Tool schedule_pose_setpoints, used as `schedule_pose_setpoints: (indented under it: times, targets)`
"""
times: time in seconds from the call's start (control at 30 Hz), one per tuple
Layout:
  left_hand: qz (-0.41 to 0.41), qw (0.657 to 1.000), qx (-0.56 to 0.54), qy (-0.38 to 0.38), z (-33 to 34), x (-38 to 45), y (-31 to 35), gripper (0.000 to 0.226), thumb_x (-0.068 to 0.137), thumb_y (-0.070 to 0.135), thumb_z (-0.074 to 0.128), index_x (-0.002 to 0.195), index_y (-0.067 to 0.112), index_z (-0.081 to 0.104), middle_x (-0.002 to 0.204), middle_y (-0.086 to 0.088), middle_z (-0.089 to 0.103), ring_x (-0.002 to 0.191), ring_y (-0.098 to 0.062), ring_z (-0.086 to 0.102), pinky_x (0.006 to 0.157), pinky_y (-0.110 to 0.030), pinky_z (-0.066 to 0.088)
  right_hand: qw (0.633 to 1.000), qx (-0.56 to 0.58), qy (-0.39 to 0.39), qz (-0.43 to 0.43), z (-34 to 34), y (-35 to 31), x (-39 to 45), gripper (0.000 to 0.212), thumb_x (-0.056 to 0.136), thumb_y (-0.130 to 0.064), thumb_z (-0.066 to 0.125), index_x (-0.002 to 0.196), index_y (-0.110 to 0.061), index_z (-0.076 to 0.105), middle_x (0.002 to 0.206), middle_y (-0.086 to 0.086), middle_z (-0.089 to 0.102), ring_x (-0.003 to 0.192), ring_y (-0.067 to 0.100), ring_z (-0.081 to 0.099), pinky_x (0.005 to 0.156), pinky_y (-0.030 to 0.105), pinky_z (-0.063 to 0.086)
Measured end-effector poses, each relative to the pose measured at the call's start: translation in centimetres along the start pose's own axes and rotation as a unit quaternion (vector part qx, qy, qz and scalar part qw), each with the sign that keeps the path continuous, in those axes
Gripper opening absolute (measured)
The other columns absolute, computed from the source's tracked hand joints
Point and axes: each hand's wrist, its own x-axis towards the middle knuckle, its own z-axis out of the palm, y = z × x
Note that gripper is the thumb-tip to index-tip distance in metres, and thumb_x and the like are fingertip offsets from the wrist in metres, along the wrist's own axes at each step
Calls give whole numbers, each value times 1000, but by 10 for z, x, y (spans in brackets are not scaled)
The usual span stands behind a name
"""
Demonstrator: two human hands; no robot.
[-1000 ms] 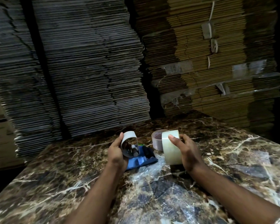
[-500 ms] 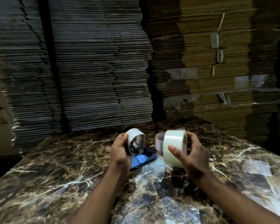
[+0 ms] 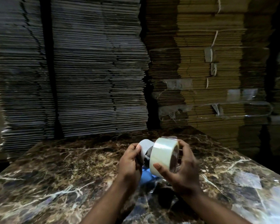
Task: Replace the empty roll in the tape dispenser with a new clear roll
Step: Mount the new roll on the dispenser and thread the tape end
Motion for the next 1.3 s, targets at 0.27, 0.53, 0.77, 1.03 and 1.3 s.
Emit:
schedule_pose_setpoints:
  times: [0.27,0.53,0.77,1.03,1.3]
  targets:
    - [-16,1000,7,-3,0,-3,-5,15,92,13,47,95,3,58,83,-17,60,73,-25,55,63,-35,44,999,-52,2,9,4,-7,-5,122,48,-96,54,132,-8,49,118,4,60,105,17,58,88,33,53]
    - [-56,998,-21,-11,-4,-5,-3,14,83,16,53,92,9,62,84,-17,66,79,-33,58,72,-41,47,995,-95,-29,-3,9,-14,-11,123,40,-95,60,133,-16,45,117,-13,44,103,0,44,85,19,43]
    - [-41,999,5,-31,-2,-7,0,21,87,19,46,94,7,62,87,-21,63,79,-33,61,72,-40,49,994,-61,-89,-28,11,-7,-11,113,50,-84,70,138,-21,37,127,-12,36,117,-3,38,94,3,31]
    - [91,979,172,-57,-11,-8,-2,34,75,38,65,90,7,64,82,-17,65,73,-30,64,60,-35,51,996,-51,-76,-3,14,-4,-8,122,47,-94,58,139,-15,45,131,-6,43,124,8,45,105,24,44]
    - [97,987,123,-37,-12,-2,0,27,83,25,56,83,5,74,76,-21,70,69,-30,66,61,-34,55,995,-9,-99,-9,17,6,-4,74,75,-66,66,133,-23,53,127,-15,49,119,-7,45,97,-3,27]
